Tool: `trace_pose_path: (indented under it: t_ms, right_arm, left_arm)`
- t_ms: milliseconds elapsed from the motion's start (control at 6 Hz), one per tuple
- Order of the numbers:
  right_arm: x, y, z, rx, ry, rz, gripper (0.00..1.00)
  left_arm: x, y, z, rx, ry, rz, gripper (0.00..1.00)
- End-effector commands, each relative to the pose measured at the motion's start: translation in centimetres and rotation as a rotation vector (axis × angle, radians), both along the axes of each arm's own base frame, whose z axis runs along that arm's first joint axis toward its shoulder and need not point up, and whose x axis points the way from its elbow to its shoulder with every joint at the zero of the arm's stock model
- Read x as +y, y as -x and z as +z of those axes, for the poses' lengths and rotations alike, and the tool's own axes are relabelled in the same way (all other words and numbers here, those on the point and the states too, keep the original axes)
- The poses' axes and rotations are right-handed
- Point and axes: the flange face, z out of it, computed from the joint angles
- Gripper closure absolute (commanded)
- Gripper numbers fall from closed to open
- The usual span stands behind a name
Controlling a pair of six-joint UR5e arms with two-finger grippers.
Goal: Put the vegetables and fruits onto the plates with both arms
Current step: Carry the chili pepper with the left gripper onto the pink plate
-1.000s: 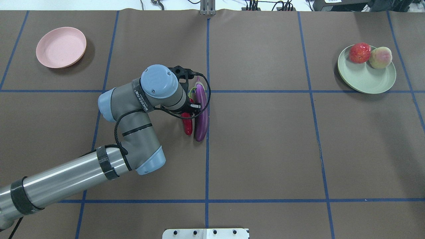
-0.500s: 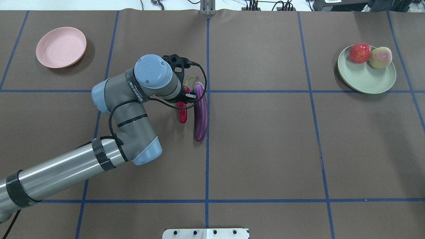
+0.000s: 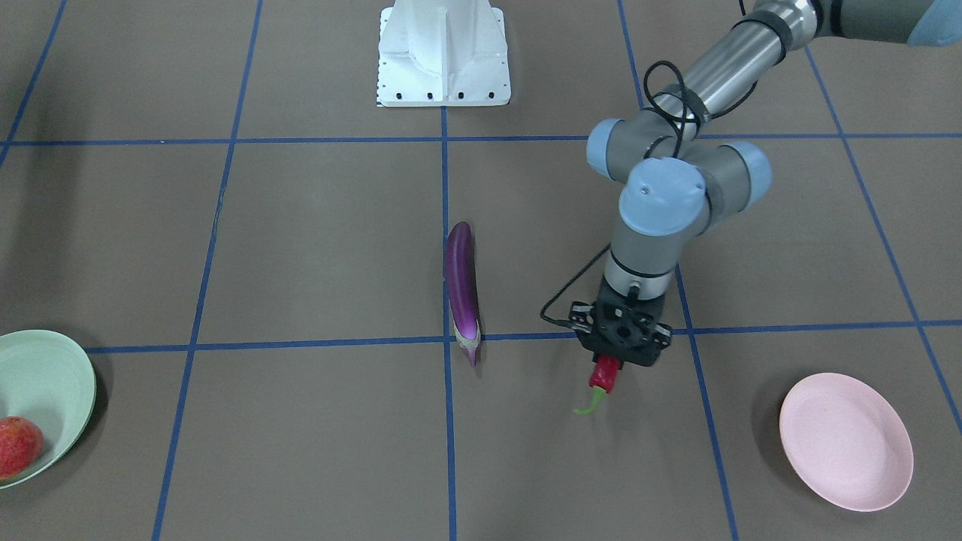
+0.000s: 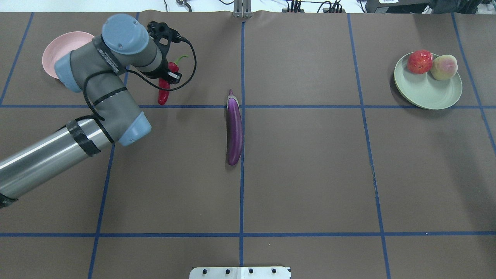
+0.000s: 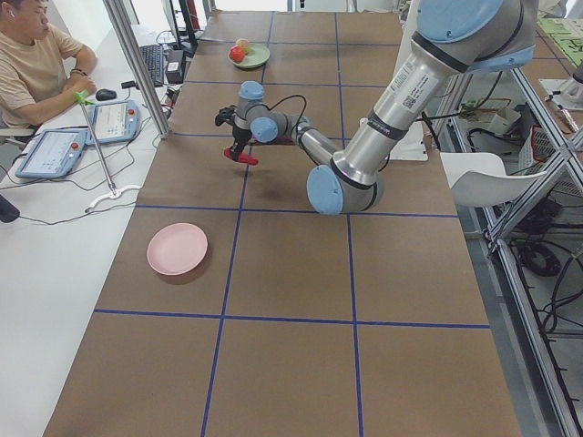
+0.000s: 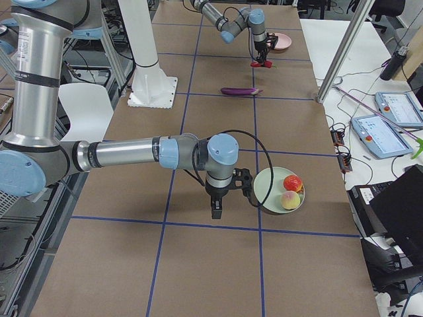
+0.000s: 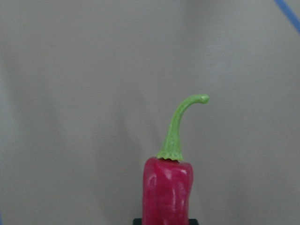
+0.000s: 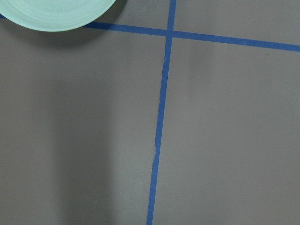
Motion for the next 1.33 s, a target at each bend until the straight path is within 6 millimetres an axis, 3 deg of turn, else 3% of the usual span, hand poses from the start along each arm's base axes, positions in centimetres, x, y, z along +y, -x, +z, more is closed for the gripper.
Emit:
trace_pose_path:
  t_ms: [0,167,333,500,667,833,1000,1167]
  right_arm:
    - [-0.1,0.1,-0.1,-0.002,-0.006,-0.002,0.0]
    - [-0.2,0.2,-0.2,-0.005,-0.032,-0.001,0.0]
    - [-0.2,0.2,-0.2,-0.005,-0.036,-0.003,0.0]
    - [-0.2,0.2,-0.2,-0.005,-0.036,-0.003,0.0]
    - [-0.2,0.2,-0.2,-0.005,-0.036,-0.003,0.0]
    - [-0.3,0.2,-0.2,-0.005,-0.038,-0.004,0.0]
    - [-0.3,0.2,-0.2,-0.005,-0.038,-0.004,0.0]
    - [-0.3,0.2,-0.2,-0.005,-0.037,-0.003,0.0]
  left_arm:
    - [-7.7,11.4,8.7,-0.183,-0.066,0.114,1.0]
    - [-9.4,14.4,11.1,-0.21,-0.089,0.12,1.0]
    - [-10.1,14.8,14.5,-0.28,-0.095,0.08,1.0]
    - [-10.3,14.9,16.4,-0.32,-0.108,0.061,0.38]
    - [-8.9,15.1,19.0,-0.307,-0.136,0.06,0.0]
    - [-8.8,15.2,17.6,-0.277,-0.167,0.047,0.0]
    - [-8.7,14.6,13.4,-0.184,-0.154,0.013,0.0]
    - [-7.3,12.0,9.5,-0.021,-0.074,-0.035,0.0]
